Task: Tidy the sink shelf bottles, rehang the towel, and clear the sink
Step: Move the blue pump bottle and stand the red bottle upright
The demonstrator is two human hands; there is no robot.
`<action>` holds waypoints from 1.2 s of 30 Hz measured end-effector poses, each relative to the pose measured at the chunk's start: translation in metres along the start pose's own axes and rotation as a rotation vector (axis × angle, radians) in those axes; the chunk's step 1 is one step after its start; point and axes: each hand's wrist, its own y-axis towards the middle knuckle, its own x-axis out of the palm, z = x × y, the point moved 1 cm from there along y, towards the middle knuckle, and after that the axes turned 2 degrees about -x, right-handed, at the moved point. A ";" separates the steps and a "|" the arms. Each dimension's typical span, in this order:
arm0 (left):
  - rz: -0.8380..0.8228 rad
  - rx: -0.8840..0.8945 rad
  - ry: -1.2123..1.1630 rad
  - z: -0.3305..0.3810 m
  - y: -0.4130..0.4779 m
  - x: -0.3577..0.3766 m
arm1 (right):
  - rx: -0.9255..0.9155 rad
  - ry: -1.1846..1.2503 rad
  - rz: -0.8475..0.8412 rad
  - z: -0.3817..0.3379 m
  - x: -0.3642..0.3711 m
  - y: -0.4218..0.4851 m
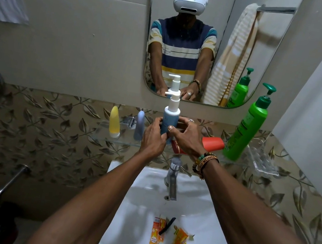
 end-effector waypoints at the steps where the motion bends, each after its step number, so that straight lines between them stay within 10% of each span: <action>1: -0.002 -0.002 -0.001 0.000 -0.001 -0.001 | 0.000 -0.003 0.002 -0.001 0.000 -0.001; 36: -0.053 0.006 0.241 0.034 -0.043 0.011 | 0.179 -0.117 0.309 0.002 -0.068 -0.062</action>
